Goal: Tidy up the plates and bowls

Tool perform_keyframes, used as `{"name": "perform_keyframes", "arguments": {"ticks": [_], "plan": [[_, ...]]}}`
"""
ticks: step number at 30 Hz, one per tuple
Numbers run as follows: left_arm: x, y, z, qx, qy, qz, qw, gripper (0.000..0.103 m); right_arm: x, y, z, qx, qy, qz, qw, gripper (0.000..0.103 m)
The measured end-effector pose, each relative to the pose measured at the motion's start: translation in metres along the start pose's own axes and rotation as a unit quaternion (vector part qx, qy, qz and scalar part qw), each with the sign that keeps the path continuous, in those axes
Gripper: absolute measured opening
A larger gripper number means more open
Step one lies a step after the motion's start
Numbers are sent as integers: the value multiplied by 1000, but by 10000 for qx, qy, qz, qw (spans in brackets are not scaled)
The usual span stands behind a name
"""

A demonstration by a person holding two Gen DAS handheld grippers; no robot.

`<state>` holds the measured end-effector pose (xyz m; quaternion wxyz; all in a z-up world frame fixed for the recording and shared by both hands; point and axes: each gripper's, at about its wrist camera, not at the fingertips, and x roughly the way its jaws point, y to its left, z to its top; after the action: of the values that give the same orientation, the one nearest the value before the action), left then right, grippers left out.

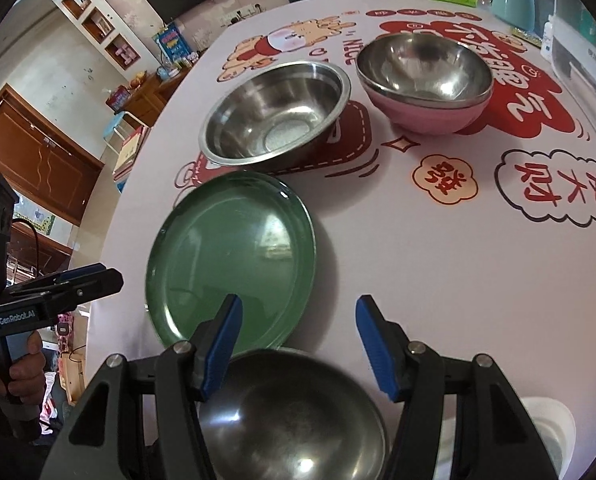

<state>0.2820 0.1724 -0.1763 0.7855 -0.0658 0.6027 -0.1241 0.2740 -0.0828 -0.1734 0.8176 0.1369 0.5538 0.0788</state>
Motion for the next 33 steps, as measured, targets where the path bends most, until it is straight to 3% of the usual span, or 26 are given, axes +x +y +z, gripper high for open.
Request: {"name": "perform_keyframes", "arguments": {"ticks": [14,22,33], "plan": [[54,5,12,4,450,62,9990,71,27,-4,8,-160,282,88,9994,58],[58,-2,13,102,405,104,9991,69,37,-1,7,-193,387,217,9988,38],[56,-3,13,71,408,-41,9991,48,42,1,9,-152,421,283,9986,22]]}}
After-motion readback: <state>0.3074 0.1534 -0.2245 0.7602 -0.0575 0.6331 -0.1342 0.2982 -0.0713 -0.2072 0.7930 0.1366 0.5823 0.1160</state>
